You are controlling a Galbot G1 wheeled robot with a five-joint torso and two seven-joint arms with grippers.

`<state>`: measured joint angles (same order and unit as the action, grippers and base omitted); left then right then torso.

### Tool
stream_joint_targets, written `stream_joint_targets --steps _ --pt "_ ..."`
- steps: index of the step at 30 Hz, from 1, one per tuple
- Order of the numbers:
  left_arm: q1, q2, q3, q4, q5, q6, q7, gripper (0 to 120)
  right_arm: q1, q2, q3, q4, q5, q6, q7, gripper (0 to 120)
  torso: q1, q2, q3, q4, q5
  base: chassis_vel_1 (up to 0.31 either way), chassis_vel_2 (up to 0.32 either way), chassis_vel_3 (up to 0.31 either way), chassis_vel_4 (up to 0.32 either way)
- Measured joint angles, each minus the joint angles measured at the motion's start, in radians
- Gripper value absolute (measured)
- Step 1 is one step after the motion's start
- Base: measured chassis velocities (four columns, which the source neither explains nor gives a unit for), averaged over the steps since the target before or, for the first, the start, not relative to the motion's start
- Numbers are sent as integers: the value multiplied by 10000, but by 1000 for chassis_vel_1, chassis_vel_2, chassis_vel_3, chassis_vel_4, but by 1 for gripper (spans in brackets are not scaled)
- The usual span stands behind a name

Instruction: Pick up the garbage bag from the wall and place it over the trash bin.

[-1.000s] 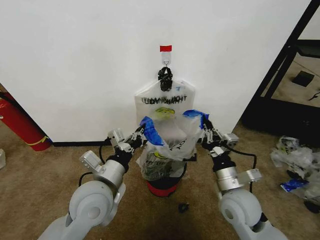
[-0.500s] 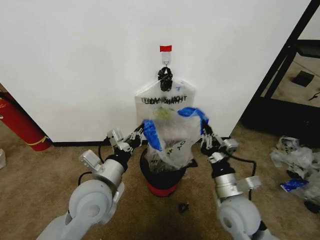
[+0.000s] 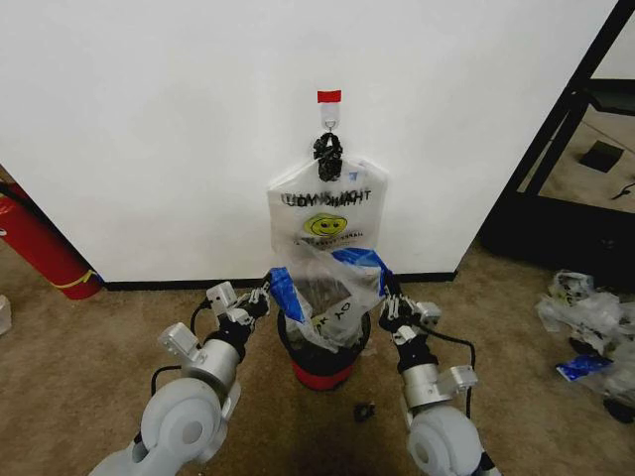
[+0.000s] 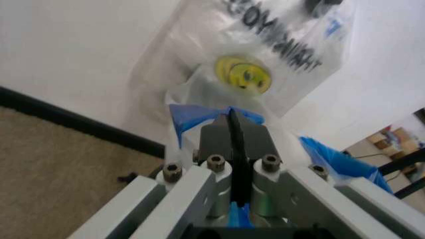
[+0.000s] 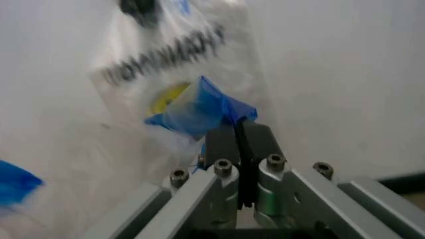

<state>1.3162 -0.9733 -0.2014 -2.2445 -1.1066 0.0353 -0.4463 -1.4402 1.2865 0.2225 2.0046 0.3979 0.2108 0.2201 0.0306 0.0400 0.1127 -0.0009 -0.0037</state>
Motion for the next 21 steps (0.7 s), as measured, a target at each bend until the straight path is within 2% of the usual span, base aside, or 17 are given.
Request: stream_joint_targets --steps 8,15,21 --pt "795 80 -1 -266 575 -37 -26 0 -574 -90 65 281 -410 -368 732 0 0 0 0 2 0 0 0 0 0" --pt "1632 144 -76 -563 970 77 -90 0 -1187 -84 35 352 -978 -407 842 0 -1 1 -1 0 2 0 0 0 0" --pt "1993 109 30 -338 1288 69 -97 0 -1298 -62 109 116 -1063 -421 1047 0 -1 1 0 2 1 0 0 0 0"
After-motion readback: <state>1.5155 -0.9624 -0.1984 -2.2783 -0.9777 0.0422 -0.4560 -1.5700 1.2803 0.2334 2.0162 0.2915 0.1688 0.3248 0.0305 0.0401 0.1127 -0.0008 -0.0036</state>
